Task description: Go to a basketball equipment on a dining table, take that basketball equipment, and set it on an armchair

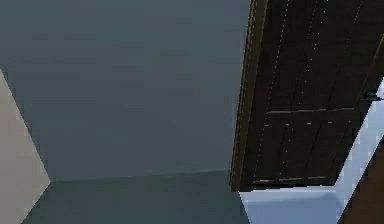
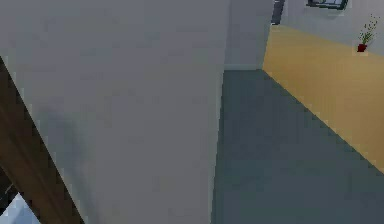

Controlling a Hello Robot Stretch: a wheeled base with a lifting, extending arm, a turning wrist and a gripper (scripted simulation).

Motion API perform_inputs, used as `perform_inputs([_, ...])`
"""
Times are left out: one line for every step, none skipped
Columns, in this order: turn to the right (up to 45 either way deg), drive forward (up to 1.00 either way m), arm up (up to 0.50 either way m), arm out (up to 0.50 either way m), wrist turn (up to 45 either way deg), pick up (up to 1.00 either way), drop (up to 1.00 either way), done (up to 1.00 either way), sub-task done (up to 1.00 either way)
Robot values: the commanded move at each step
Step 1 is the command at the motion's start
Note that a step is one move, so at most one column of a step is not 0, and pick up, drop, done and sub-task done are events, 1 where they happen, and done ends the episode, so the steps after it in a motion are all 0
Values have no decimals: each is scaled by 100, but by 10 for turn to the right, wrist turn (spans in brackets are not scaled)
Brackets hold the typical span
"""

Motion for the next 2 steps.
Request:
perform_inputs([0, 5, 0, 0, 0, 0, 0, 0, 0])
perform_inputs([-300, 0, 0, 0, 0, 0, 0, 0, 0])
